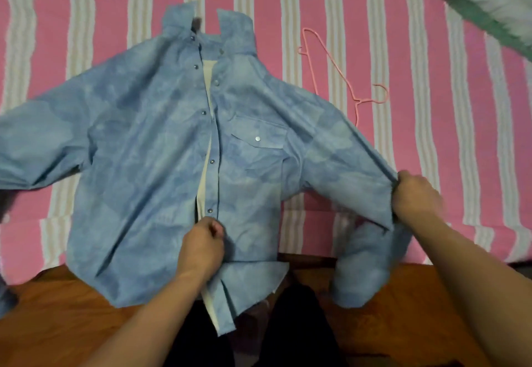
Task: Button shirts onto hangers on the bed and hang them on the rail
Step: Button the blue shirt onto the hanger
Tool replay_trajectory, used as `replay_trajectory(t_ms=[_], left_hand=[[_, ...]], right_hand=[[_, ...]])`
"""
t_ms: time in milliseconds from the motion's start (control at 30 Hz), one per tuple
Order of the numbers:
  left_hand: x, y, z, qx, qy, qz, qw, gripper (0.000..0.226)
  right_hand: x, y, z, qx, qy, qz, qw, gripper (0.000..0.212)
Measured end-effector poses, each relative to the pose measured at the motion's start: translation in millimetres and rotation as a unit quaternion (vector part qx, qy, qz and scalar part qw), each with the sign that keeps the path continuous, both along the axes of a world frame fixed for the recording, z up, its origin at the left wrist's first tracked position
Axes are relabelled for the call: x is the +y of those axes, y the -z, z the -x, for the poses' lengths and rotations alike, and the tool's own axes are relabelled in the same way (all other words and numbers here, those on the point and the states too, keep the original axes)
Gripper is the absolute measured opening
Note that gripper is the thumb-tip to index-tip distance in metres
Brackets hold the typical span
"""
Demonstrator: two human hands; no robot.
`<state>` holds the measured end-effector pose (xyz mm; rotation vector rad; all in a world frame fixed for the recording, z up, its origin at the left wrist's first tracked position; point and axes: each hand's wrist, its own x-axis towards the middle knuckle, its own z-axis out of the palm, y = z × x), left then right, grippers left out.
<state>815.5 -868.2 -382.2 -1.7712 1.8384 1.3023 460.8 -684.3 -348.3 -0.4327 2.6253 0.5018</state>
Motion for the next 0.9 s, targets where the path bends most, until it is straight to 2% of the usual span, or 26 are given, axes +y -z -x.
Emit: replay_trajectory(t_ms=[67,100,167,233,300,367,433,533,600,667,733,800,867,900], left_hand=[[11,-6,15,-0.020,0.051,0.060,0.997,0.013],[17,-7,22,-0.052,0.080,0.104,0.990,0.026],[22,-4,35,-0.112,0.083,0.162,0.977,0.045],[18,9,41,-0.152,0.038,0.176,0.972,0.051],[9,22,42,-0.180,0.031,0.171,0.968,0.051],[-1,25,46,-0.191,0.048,0.150,0.969,0.043],[-9,25,47,-0.206,0.060,0.159,0.964,0.036],[-7,24,47,-0.239,0.076,0.176,0.952,0.046],[3,25,46,-0.271,0.148,0.157,0.938,0.049],[7,31,42,-0.296,0.214,0.138,0.920,0.043],[-2,33,39,-0.296,0.226,0.152,0.916,0.030],[-12,24,41,-0.283,0.163,0.108,0.939,0.020],[-15,5,49,-0.159,-0.060,0.021,0.985,0.017],[-9,-8,55,-0.051,-0.196,-0.072,0.977,0.021]], right_hand=[[-4,12,31,-0.063,0.035,-0.116,0.991,0.042],[-6,25,44,-0.091,0.050,-0.136,0.985,0.055],[-23,47,61,-0.138,0.072,-0.054,0.986,0.067],[-51,53,61,-0.151,0.140,0.090,0.974,0.042],[-75,59,60,-0.144,0.190,0.175,0.955,0.014],[-94,74,69,-0.138,0.240,0.232,0.933,0.009],[-112,85,78,-0.154,0.283,0.270,0.907,0.017],[-140,91,90,-0.179,0.323,0.310,0.876,0.051],[-152,93,98,-0.187,0.348,0.335,0.855,0.055],[-161,95,106,-0.193,0.362,0.363,0.837,0.056],[-168,95,115,-0.195,0.359,0.420,0.810,0.049],[-178,83,117,-0.202,0.326,0.471,0.794,0.029],[-191,63,117,-0.199,0.265,0.519,0.788,0.021],[-198,53,116,-0.198,0.228,0.540,0.786,0.025]])
